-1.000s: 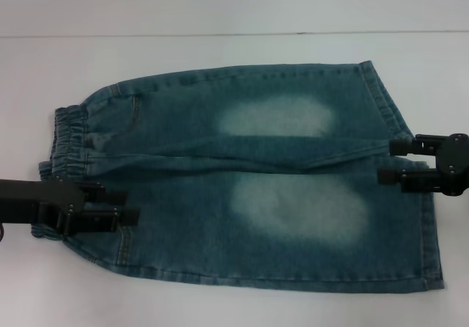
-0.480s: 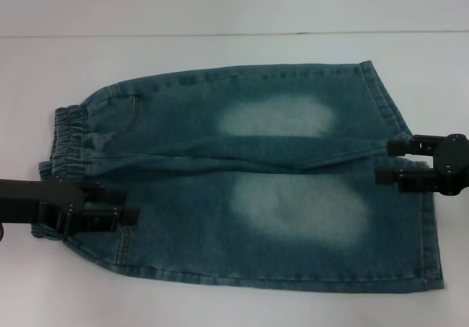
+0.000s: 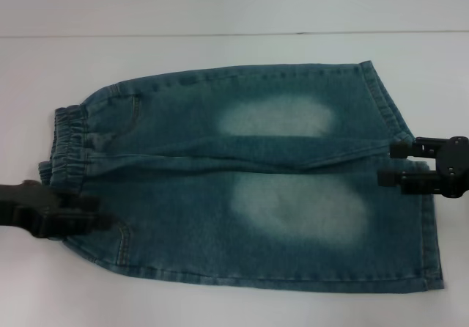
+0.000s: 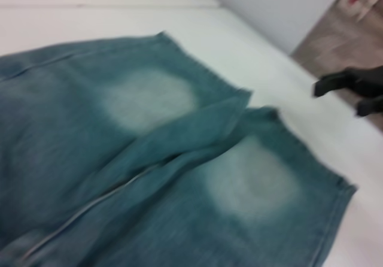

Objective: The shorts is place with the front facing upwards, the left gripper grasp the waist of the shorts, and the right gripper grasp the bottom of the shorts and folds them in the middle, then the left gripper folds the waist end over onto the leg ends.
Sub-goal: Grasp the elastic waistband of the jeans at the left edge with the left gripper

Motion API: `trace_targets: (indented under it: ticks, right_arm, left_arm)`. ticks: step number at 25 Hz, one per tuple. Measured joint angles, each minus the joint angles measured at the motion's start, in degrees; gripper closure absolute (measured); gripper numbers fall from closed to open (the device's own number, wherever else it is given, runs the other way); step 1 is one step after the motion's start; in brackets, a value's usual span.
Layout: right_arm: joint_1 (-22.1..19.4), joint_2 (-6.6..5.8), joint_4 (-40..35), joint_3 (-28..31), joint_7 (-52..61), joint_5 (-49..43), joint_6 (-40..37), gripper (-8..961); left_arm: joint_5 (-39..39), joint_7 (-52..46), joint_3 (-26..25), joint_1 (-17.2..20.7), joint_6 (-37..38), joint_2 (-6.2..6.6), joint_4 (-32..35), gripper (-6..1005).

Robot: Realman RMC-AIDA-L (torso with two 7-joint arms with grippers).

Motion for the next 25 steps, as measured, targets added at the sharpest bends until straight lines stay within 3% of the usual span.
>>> trace_targets:
  ticks: [12, 25]
  right_arm:
    - [0.6, 0.00, 0.0, 0.0, -0.4, -0.2, -0.2, 133]
    - [1.4, 0.19, 0.1, -0.1, -0.5, 0.0, -0.2, 134]
  left_arm:
    - [8.8, -0.4, -6.9, 1.9, -2.3, 0.69, 4.0, 453]
    - [12.1, -0.2, -6.7, 2.8, -9.9, 0.15, 4.1, 459]
